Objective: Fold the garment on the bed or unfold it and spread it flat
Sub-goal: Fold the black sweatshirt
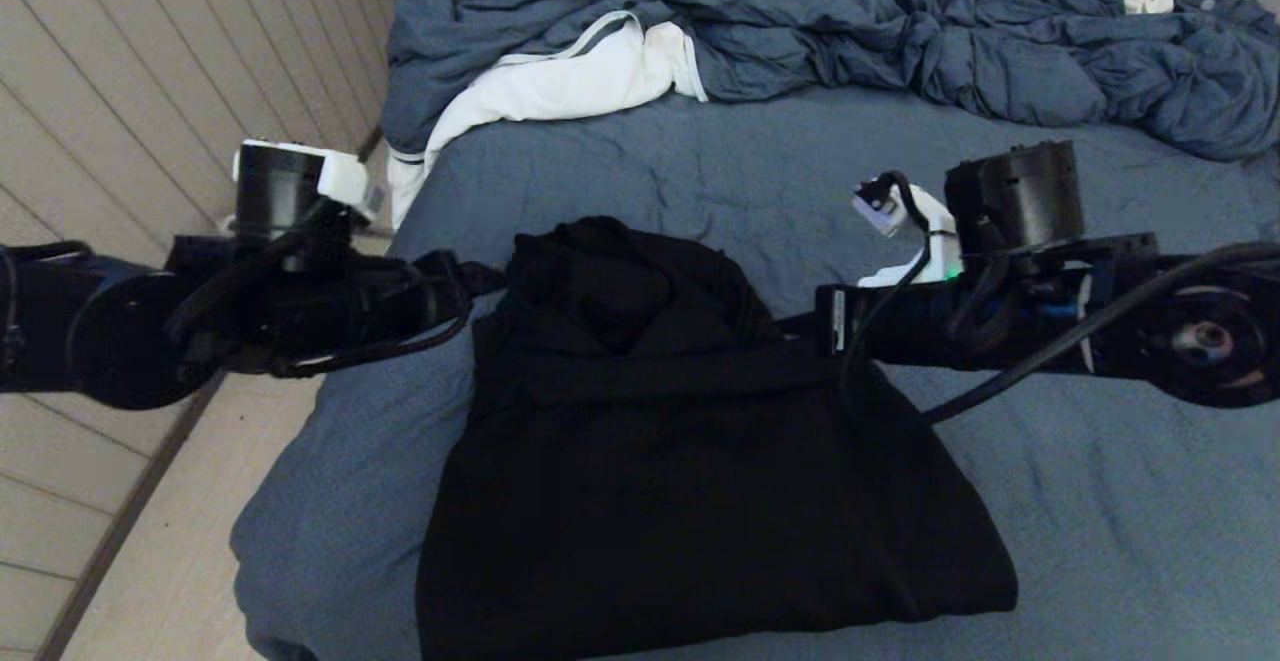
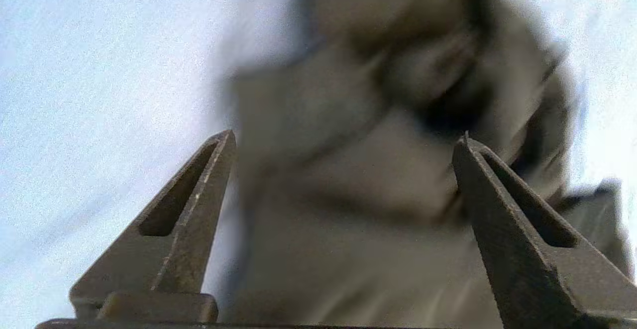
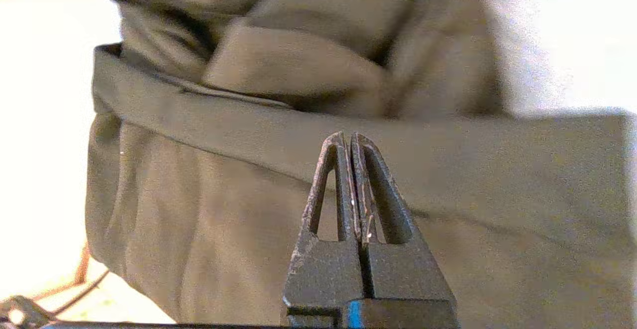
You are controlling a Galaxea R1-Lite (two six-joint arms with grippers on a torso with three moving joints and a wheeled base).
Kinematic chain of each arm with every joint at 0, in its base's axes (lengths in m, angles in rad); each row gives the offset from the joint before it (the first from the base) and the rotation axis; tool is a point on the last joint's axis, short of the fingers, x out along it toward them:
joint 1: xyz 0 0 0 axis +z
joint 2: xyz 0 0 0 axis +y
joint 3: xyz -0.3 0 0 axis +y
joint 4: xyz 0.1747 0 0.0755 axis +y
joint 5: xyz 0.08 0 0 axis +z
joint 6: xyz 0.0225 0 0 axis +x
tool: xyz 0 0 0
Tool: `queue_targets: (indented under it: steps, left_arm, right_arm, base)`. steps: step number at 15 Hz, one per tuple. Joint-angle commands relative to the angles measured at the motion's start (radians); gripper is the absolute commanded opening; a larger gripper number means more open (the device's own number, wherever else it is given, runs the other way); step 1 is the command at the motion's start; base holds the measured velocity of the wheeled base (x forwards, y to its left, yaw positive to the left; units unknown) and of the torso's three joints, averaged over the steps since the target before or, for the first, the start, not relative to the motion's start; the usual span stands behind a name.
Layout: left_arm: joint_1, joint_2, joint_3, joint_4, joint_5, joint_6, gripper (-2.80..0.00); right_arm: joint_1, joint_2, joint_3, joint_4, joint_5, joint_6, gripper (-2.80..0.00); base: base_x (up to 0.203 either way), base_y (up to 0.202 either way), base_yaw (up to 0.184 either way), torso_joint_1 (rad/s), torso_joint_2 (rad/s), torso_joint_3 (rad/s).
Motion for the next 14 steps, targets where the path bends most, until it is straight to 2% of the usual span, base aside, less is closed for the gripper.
queue_targets:
  steps: [1,3,6,7,14]
  left_arm:
    - [0.079,-0.096,0.121,-0.001,-0.092,-0.007,0.0]
    - [0.178,-0.104,0.175,0.001,-0.255,-0.036,0.0]
    - [0.305,-0.089,0.209,0.019,-0.488,-0.063,0.0]
    - [0.32,-0.072,0.225,0.017,-0.516,-0.062,0.0]
    - [0.336,-0.041,0.283,-0.036,-0.527,-0.065,0.0]
  right_arm:
    - [-0.052,-0.036,0.022,0.0,0.044,0.025,-2.8]
    - [-0.129,-0.047,0.045,0.005,0.112,0.074,-2.8]
    - [-0.23,0.003,0.077,0.004,0.203,0.084,-2.8]
    - [-0.24,0.022,0.08,0.004,0.217,0.08,-2.8]
    - [-0.241,-0.105,0.193,0.004,0.258,0.092,-2.8]
  base:
    - [0.0,0.0,0.0,0.0,0.0,0.0]
    - [0.0,0.0,0.0,0.0,0.0,0.0]
    - [0.0,0.0,0.0,0.0,0.0,0.0]
    - [0.0,0.0,0.0,0.0,0.0,0.0]
    - [0.0,0.0,0.0,0.0,0.0,0.0]
